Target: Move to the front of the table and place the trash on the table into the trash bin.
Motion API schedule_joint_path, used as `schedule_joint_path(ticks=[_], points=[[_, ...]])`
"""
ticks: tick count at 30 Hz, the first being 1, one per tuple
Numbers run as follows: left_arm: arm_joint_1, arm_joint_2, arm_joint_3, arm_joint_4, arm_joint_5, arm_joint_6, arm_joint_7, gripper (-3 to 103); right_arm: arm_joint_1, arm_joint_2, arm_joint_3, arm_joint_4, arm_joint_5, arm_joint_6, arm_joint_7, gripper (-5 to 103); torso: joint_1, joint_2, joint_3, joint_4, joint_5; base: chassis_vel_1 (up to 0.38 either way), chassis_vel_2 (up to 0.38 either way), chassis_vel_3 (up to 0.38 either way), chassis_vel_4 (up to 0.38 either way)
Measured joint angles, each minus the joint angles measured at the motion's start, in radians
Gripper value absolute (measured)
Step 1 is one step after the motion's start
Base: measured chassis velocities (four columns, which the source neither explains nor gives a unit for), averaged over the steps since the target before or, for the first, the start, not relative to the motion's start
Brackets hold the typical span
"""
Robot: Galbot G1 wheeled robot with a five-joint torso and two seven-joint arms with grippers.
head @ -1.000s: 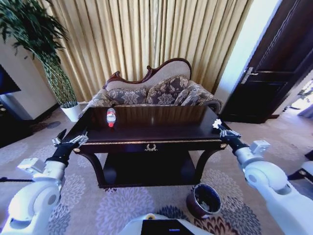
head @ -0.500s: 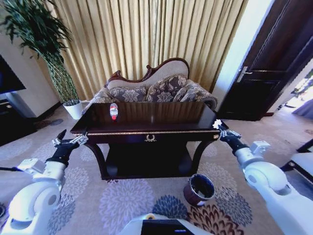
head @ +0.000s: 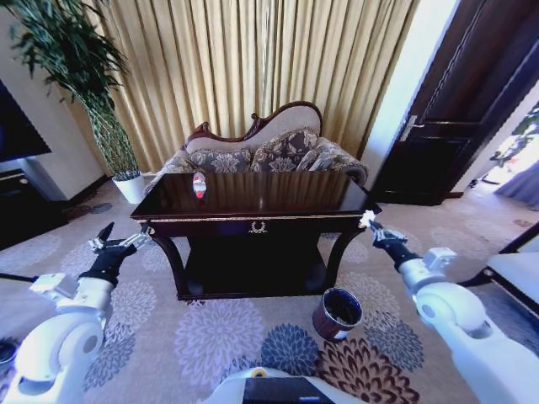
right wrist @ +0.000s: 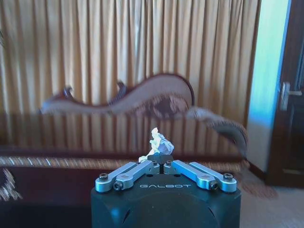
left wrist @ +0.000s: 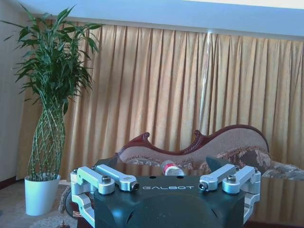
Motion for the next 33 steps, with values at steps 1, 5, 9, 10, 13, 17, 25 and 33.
schedule_joint_path(ticks=[1, 5, 9, 10, 13, 17, 25, 33], points=[[0.000, -0.001, 0.000, 0.000, 0.000, -0.001, 0.000, 100, 0.000, 0.009, -0.020, -0.032, -0.023, 0.007, -0.002, 0, 0.000, 0.000, 0.000, 0.0000, 0.0003, 0.000, 0.000, 0.000, 0.000], [0.000, -0.006, -0.003, -0.002, 0.001, -0.002, 0.000, 100, 0.012, 0.037, -0.068, -0.148, -0.079, 0.039, -0.005, 0, 0.000, 0.000, 0.000, 0.0001, 0.0001, 0.000, 0.000, 0.000, 0.000], [0.004, -0.010, -0.006, -0.005, 0.002, -0.003, 0.000, 100, 0.058, 0.070, -0.144, -0.355, -0.146, 0.108, -0.013, 0, 0.000, 0.000, 0.000, -0.0003, 0.0001, 0.000, 0.000, 0.000, 0.000], [0.004, -0.010, -0.006, -0.005, 0.002, -0.003, 0.000, 100, 0.058, 0.070, -0.144, -0.355, -0.146, 0.108, -0.013, 0, 0.000, 0.000, 0.000, -0.0003, 0.0001, 0.000, 0.000, 0.000, 0.000], [0.004, -0.012, -0.005, -0.007, 0.002, -0.003, 0.000, 100, 0.115, 0.096, -0.200, -0.503, -0.186, 0.156, -0.021, 0, 0.000, 0.000, 0.000, 0.0000, 0.0001, 0.000, 0.000, 0.000, 0.000], [0.013, -0.013, -0.005, -0.022, 0.002, -0.004, -0.001, 100, 0.208, 0.124, -0.272, -0.715, -0.207, 0.208, -0.022, 0, 0.000, 0.000, 0.000, 0.0000, 0.0005, 0.000, 0.000, 0.000, 0.000], [0.018, -0.016, -0.016, -0.029, 0.000, -0.005, -0.002, 100, 0.277, 0.138, -0.333, -0.914, -0.232, 0.262, -0.023, 0, 0.000, 0.000, 0.000, -0.0001, 0.0001, 0.000, 0.000, 0.000, 0.000], [0.012, -0.022, 0.004, -0.025, 0.007, -0.007, -0.002, 100, 0.264, 0.175, -0.347, -0.929, -0.244, 0.296, -0.024, 0, 0.000, 0.000, 0.000, -0.0002, 0.0001, 0.000, 0.000, 0.000, 0.000]])
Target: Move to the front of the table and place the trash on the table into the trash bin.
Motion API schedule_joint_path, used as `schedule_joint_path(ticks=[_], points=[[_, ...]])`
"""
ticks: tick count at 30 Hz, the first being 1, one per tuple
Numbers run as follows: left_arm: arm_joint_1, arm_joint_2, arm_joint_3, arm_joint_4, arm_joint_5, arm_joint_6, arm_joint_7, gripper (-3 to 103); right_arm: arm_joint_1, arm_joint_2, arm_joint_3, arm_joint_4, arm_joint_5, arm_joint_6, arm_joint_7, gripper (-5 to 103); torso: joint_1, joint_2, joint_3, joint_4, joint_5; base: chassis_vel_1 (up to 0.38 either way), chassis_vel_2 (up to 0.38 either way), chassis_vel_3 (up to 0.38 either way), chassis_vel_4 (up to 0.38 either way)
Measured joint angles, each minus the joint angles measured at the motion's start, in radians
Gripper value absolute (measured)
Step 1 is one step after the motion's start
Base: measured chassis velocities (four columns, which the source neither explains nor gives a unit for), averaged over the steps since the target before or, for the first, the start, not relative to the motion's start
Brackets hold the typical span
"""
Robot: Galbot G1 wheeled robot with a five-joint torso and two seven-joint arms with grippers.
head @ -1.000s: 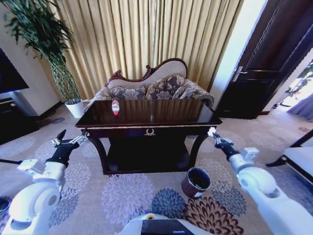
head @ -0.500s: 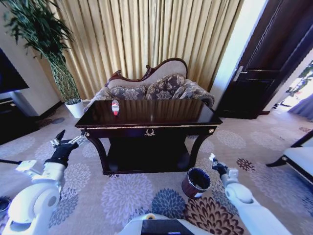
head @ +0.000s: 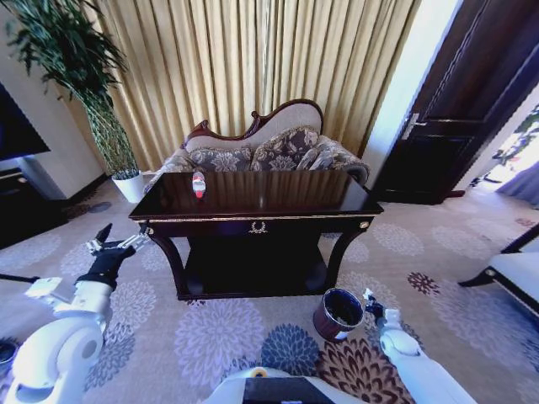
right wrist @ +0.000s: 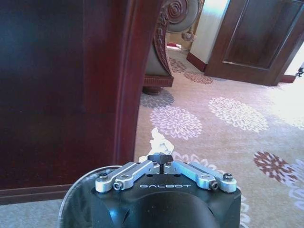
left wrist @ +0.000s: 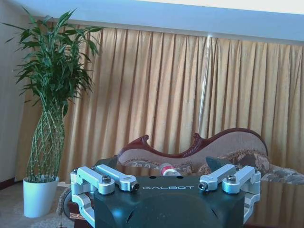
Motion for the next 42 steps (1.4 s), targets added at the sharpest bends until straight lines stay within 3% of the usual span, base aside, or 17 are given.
schedule_joint_path(ticks=[9, 14, 15, 19, 24, 31, 33, 34, 42], points=[[-0.001, 0.006, -0.013, 0.004, -0.005, 0.000, 0.000, 100, 0.014, 0.014, -0.001, 0.026, -0.016, -0.004, 0.002, -2, 0.000, 0.000, 0.000, 0.0003, 0.0000, 0.000, 0.000, 0.000, 0.000], [0.000, 0.004, -0.018, 0.008, -0.008, -0.002, 0.002, 100, 0.001, 0.013, -0.003, 0.053, -0.018, -0.025, 0.005, 19, 0.000, 0.000, 0.000, 0.0001, -0.0001, 0.000, 0.000, 0.000, 0.000], [0.000, 0.004, -0.018, 0.008, -0.008, -0.002, 0.002, 100, 0.001, 0.013, -0.003, 0.053, -0.018, -0.025, 0.005, 19, 0.000, 0.000, 0.000, 0.0001, -0.0001, 0.000, 0.000, 0.000, 0.000], [-0.003, 0.002, -0.016, 0.011, -0.009, -0.003, 0.003, 100, -0.001, 0.012, 0.002, 0.062, -0.019, -0.029, 0.008, 40, 0.000, 0.000, 0.000, 0.0002, 0.0000, 0.000, 0.000, 0.000, 0.000], [-0.006, 0.002, -0.017, 0.014, -0.011, -0.003, 0.004, 100, -0.003, 0.009, 0.003, 0.072, -0.018, -0.029, 0.008, 51, 0.000, 0.000, 0.000, 0.0001, 0.0000, 0.000, 0.000, 0.000, 0.000], [-0.006, 0.002, -0.020, 0.019, -0.012, -0.004, 0.005, 100, -0.003, 0.008, 0.004, 0.076, -0.019, -0.030, 0.008, 84, 0.000, 0.000, 0.000, 0.0002, 0.0000, 0.000, 0.000, 0.000, 0.000], [-0.006, 0.002, -0.020, 0.019, -0.012, -0.004, 0.005, 100, -0.003, 0.008, 0.004, 0.076, -0.019, -0.030, 0.008, 84, 0.000, 0.000, 0.000, 0.0002, 0.0001, 0.000, 0.000, 0.000, 0.000], [-0.006, 0.001, -0.020, 0.019, -0.012, -0.004, 0.005, 100, -0.003, 0.008, 0.004, 0.076, -0.019, -0.030, 0.008, 94, 0.000, 0.000, 0.000, 0.0001, 0.0001, 0.000, 0.000, 0.000, 0.000], [-0.009, 0.000, -0.018, 0.021, -0.012, -0.004, 0.005, 100, -0.006, 0.007, 0.005, 0.079, -0.018, -0.030, 0.005, 100, 0.000, 0.000, 0.000, 0.0002, 0.0001, 0.000, 0.000, 0.000, 0.000]])
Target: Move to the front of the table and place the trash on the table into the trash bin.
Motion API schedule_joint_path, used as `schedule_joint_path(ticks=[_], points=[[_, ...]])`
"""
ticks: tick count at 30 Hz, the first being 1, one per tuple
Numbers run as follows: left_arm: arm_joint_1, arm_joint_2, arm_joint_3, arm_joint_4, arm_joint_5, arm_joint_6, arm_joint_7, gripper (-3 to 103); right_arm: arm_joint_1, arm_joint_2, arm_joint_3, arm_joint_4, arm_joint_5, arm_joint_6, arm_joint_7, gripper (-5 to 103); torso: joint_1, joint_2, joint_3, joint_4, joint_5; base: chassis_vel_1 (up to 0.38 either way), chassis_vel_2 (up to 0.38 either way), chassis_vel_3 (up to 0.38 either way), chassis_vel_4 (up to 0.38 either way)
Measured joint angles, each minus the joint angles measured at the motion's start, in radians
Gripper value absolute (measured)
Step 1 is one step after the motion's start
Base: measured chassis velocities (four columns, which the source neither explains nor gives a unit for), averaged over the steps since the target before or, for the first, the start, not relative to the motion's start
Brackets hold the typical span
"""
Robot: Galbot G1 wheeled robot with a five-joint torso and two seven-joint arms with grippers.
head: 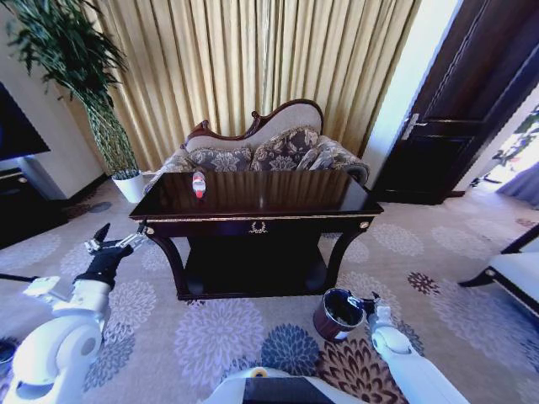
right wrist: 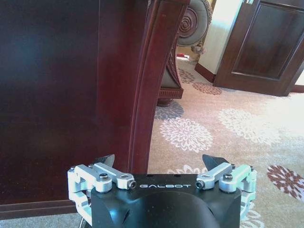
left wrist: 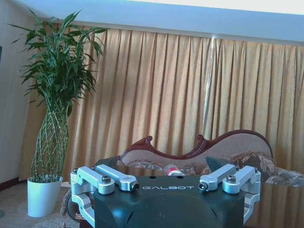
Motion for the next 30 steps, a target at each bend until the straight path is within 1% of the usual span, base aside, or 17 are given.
schedule_joint_path(ticks=[13, 16, 18, 20, 21, 23, 24, 25, 26, 27, 28, 30], points=[[-0.002, 0.001, -0.001, 0.002, 0.000, 0.000, -0.001, 100, -0.001, 0.000, 0.006, 0.008, -0.005, -0.003, -0.001, 100, 0.000, 0.000, 0.000, 0.0000, 0.0001, 0.000, 0.000, 0.000, 0.000], [-0.003, 0.001, -0.001, 0.002, -0.001, 0.000, -0.001, 100, -0.015, -0.002, 0.027, 0.046, -0.010, -0.022, -0.001, 100, 0.000, 0.000, 0.000, -0.0001, 0.0002, 0.000, 0.000, 0.000, 0.000], [-0.004, 0.002, -0.002, 0.002, -0.001, 0.000, -0.001, 100, -0.031, -0.010, 0.053, 0.102, -0.002, -0.042, -0.001, 100, 0.000, 0.000, 0.000, 0.0000, 0.0002, 0.000, 0.000, 0.000, 0.000], [-0.005, 0.003, -0.002, 0.002, -0.002, 0.000, -0.002, 100, -0.062, -0.023, 0.101, 0.218, 0.018, -0.069, -0.001, 100, 0.000, 0.000, 0.000, -0.0002, 0.0001, 0.000, 0.000, 0.000, 0.000], [-0.005, 0.003, -0.002, 0.002, -0.002, 0.000, -0.002, 100, -0.062, -0.023, 0.101, 0.218, 0.018, -0.069, -0.001, 100, 0.000, 0.000, 0.000, -0.0002, 0.0001, 0.000, 0.000, 0.000, 0.000], [-0.006, 0.003, -0.002, 0.003, -0.002, 0.000, -0.004, 100, -0.100, -0.036, 0.155, 0.353, 0.056, -0.106, -0.001, 100, 0.000, 0.000, 0.000, 0.0002, -0.0005, 0.000, 0.000, 0.000, 0.000], [-0.006, 0.003, -0.002, 0.003, -0.002, 0.000, -0.004, 100, -0.100, -0.036, 0.155, 0.353, 0.056, -0.106, -0.001, 100, 0.000, 0.000, 0.000, 0.0002, -0.0005, 0.000, 0.000, 0.000, 0.000], [-0.008, 0.003, -0.001, 0.002, -0.002, 0.000, -0.004, 100, -0.132, -0.039, 0.196, 0.451, 0.070, -0.126, -0.001, 100, 0.000, 0.000, 0.000, 0.0001, -0.0001, 0.000, 0.000, 0.000, 0.000], [-0.008, 0.002, 0.000, 0.000, -0.003, 0.000, -0.004, 100, -0.153, -0.040, 0.219, 0.503, 0.074, -0.134, -0.001, 100, 0.000, 0.000, 0.000, 0.0002, -0.0003, 0.000, 0.000, 0.000, 0.000], [-0.008, 0.002, 0.000, 0.000, -0.003, 0.000, -0.004, 100, -0.153, -0.040, 0.219, 0.503, 0.074, -0.134, -0.001, 100, 0.000, 0.000, 0.000, 0.0002, -0.0003, 0.000, 0.000, 0.000, 0.000], [-0.009, 0.002, 0.002, 0.000, -0.003, 0.000, -0.004, 100, -0.185, -0.040, 0.248, 0.582, 0.085, -0.151, -0.001, 100, 0.000, 0.000, 0.000, -0.0003, -0.0002, 0.000, 0.000, 0.000, 0.000], [-0.010, 0.001, 0.005, -0.001, -0.003, 0.000, -0.003, 100, -0.228, -0.038, 0.287, 0.703, 0.106, -0.177, -0.001, 100, 0.000, 0.000, 0.000, -0.0002, -0.0001, 0.000, 0.000, 0.000, 0.000]])
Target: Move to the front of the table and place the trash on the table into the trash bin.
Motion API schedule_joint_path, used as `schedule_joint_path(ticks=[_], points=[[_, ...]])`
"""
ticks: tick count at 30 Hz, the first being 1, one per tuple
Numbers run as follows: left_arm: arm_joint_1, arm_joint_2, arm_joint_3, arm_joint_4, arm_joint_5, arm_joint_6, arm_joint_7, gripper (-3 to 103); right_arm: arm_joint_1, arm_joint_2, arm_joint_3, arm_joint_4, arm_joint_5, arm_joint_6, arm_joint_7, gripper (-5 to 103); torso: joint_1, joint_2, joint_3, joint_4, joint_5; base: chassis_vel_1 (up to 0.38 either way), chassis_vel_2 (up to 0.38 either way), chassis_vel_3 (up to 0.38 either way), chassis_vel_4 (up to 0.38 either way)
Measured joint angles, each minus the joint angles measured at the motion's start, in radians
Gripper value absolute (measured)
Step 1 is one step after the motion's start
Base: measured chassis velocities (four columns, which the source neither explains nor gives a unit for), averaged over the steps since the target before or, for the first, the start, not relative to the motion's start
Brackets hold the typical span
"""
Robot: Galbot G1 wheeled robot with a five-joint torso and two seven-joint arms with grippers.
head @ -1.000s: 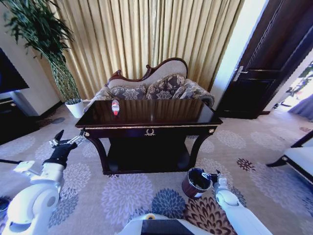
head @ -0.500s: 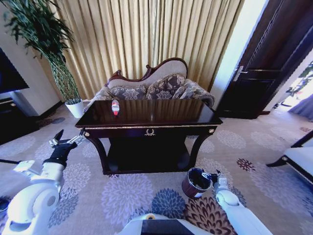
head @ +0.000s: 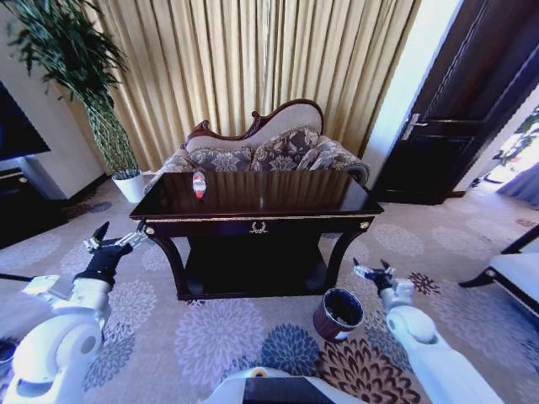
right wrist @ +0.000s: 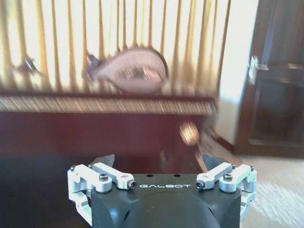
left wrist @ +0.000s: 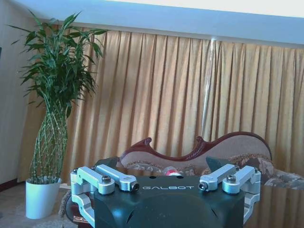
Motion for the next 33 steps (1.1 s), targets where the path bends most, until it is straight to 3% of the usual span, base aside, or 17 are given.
schedule_joint_path(ticks=[7, 13, 20, 24, 33], points=[[0.001, -0.001, 0.002, -0.002, 0.000, 0.000, -0.001, 100, -0.050, 0.001, 0.039, 0.278, 0.049, -0.074, 0.011, 100, 0.000, 0.000, 0.000, 0.0003, -0.0001, 0.000, 0.000, 0.000, 0.000], [0.005, 0.003, -0.014, -0.005, -0.006, 0.001, -0.001, 100, -0.042, -0.014, 0.044, 0.412, 0.082, -0.108, 0.046, 100, 0.000, 0.000, 0.000, 0.0003, 0.0000, 0.000, 0.000, 0.000, 0.000], [0.011, 0.000, -0.017, -0.005, -0.007, 0.002, -0.001, 100, -0.037, -0.029, 0.053, 0.471, 0.104, -0.134, 0.053, 100, 0.000, 0.000, 0.000, 0.0003, 0.0000, 0.000, 0.000, 0.000, 0.000], [0.007, 0.007, -0.022, -0.016, -0.017, 0.042, -0.029, 100, -0.034, -0.041, 0.053, 0.476, 0.107, -0.142, 0.047, 100, 0.000, 0.000, 0.000, 0.0002, 0.0001, 0.000, 0.000, 0.000, 0.000], [-0.001, 0.023, -0.039, -0.011, -0.018, 0.056, -0.036, 100, -0.043, -0.044, 0.047, 0.470, 0.106, -0.165, 0.026, 100, 0.000, 0.000, 0.000, 0.0001, 0.0001, -0.015, 0.008, 0.007, -0.012]])
